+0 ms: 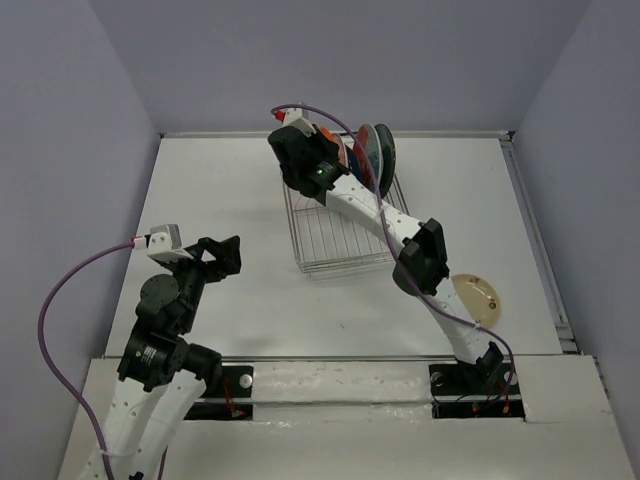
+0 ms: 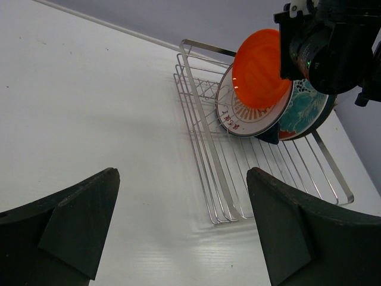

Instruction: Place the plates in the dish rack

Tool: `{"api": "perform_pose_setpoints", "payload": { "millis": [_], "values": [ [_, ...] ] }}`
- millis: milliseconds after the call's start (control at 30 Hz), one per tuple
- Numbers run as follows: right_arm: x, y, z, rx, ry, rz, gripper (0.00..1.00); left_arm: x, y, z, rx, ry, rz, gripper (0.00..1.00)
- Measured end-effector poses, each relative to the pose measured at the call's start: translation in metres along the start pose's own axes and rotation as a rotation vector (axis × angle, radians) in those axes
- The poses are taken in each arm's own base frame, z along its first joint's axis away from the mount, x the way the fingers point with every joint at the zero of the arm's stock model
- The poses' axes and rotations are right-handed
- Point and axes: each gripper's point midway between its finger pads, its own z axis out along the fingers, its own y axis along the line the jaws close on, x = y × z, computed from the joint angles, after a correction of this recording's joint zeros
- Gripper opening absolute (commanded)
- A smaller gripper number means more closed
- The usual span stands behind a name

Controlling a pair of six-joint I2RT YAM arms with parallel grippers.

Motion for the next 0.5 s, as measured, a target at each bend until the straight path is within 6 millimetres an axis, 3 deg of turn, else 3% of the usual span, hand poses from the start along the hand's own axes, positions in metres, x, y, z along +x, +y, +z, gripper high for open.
{"api": "perform_pose_setpoints", "payload": {
  "millis": [200, 500],
  "values": [
    [0.006, -0.003, 0.01, 0.011, 0.015, 0.007, 0.07, 0.0, 0.0, 0.0, 0.0, 0.002, 0.0, 0.99],
    [0.019, 0.021, 0.014, -0.049, 0.026, 0.029, 0.07, 0.003, 0.001, 0.002, -0.005, 0.013, 0.003, 0.99]
  ]
}}
